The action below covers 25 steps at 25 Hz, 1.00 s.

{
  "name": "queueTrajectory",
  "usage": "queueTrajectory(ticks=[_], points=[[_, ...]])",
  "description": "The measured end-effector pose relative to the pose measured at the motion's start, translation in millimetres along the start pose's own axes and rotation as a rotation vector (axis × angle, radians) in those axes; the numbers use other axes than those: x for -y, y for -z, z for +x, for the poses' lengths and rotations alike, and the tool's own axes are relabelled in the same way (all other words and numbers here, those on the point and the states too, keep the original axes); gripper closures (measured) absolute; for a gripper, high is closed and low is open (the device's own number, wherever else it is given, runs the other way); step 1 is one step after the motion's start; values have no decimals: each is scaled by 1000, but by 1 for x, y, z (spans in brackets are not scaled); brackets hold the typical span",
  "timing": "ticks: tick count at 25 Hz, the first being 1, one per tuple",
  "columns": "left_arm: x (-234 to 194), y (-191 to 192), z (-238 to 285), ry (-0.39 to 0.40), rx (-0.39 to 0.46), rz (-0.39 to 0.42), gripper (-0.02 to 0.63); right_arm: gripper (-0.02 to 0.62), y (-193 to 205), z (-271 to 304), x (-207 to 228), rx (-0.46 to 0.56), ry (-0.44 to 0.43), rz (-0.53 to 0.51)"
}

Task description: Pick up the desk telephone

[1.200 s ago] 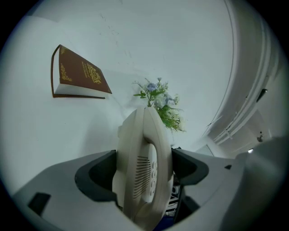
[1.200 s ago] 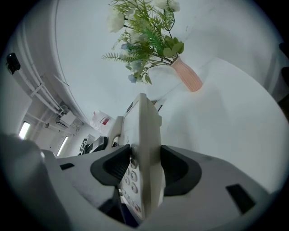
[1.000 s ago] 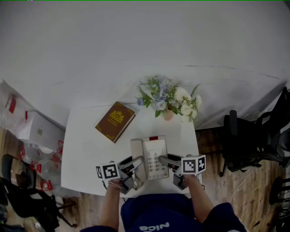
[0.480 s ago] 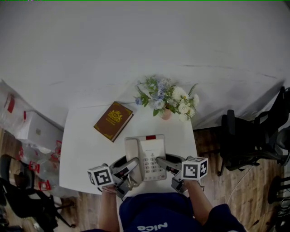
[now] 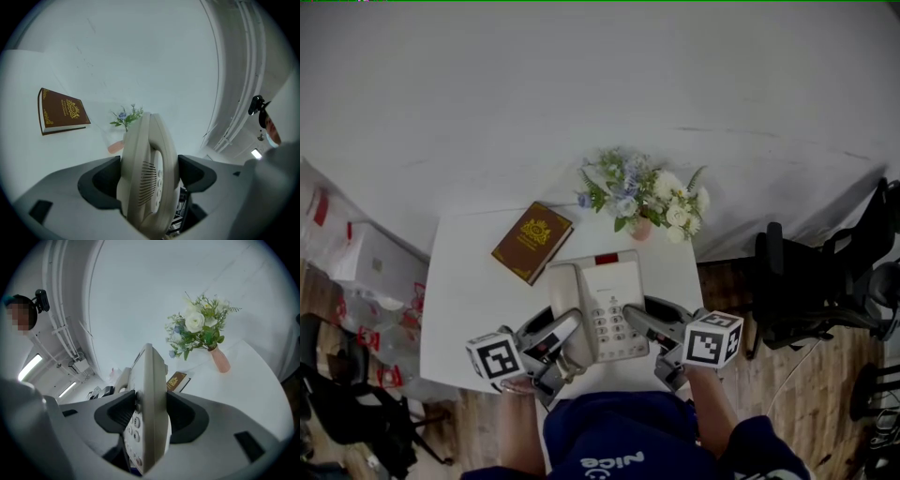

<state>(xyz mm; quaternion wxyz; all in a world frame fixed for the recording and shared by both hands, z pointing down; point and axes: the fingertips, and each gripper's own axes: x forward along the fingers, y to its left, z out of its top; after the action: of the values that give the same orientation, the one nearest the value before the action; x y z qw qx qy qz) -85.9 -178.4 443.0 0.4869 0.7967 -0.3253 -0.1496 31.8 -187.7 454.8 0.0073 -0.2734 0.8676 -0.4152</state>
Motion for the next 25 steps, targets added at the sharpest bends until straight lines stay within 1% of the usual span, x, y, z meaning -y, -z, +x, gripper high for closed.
queueTrajectory(ticks=[1, 3, 7, 10, 15, 20, 25], points=[[4, -2, 1, 0, 3, 5, 215, 367, -4, -1, -2, 8, -8, -4], [8, -5, 0, -11, -1, 43, 215, 367, -9, -4, -6, 12, -13, -21], [13, -7, -1, -12, -4, 63, 215, 367, -13, -7, -13, 17, -8, -31], [26, -14, 2, 8, 1, 98, 215, 367, -20, -10, -18, 34, -12, -43], [45, -27, 1, 36, 21, 162, 215, 368, -37, -13, -34, 69, -35, -93], [62, -37, 1, 61, 44, 197, 215, 367, -51, -16, -46, 100, -54, -138], [82, -48, -4, 75, 73, 273, 215, 368, -63, -18, -62, 132, -90, -177]])
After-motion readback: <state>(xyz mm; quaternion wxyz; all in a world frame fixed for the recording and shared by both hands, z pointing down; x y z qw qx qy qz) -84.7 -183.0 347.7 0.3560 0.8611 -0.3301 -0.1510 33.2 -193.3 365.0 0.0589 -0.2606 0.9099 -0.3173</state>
